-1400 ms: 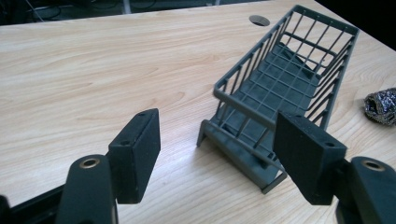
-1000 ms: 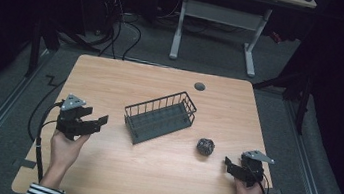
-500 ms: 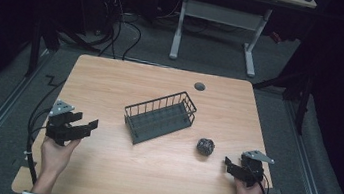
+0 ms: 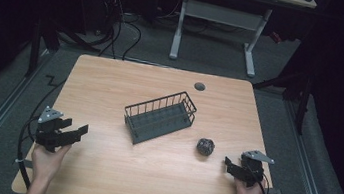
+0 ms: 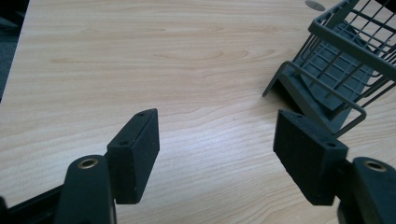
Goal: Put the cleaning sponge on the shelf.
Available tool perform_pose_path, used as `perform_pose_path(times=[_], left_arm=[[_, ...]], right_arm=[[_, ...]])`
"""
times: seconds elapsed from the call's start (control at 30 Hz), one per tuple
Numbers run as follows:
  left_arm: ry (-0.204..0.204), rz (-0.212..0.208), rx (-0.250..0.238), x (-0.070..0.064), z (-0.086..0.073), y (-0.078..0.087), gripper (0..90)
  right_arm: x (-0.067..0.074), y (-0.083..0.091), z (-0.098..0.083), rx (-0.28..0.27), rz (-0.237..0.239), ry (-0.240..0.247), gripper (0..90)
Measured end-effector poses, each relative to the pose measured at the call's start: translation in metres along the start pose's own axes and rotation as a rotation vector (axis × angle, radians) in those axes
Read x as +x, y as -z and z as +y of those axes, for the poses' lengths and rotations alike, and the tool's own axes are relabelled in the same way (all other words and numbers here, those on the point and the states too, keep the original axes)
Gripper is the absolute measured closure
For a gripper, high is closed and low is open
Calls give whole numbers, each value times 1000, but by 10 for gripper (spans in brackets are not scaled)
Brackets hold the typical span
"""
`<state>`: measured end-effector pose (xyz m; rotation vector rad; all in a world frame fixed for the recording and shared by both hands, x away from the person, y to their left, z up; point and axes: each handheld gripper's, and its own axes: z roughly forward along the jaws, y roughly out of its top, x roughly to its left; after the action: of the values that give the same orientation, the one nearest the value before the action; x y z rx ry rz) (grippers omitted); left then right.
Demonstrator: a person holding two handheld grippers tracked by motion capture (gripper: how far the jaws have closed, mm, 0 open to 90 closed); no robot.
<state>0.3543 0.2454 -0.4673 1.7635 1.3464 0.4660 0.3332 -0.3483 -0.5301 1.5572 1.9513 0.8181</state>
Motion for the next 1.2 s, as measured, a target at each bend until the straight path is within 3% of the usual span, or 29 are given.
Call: perform_pose_path(times=[0.13,0.43,0.7,0.8,0.97,1.2], left_arm=[[10,29,-4,3,-9,-2,312],[45,36,21,7,-30,-16,303],[28,65,50,6,-41,-26,302],[16,101,55,5,-45,-32,298],[23,116,55,6,-48,-36,295],[-10,147,75,3,-50,-45,294]], right_arm=[[0,0,0,0,-1,0,320],[0,0,0,0,0,0,320],[0,0,0,0,0,0,320],[0,0,0,1,-1,1,320],[0,0,0,0,0,0,320],[0,0,0,0,0,0,320]])
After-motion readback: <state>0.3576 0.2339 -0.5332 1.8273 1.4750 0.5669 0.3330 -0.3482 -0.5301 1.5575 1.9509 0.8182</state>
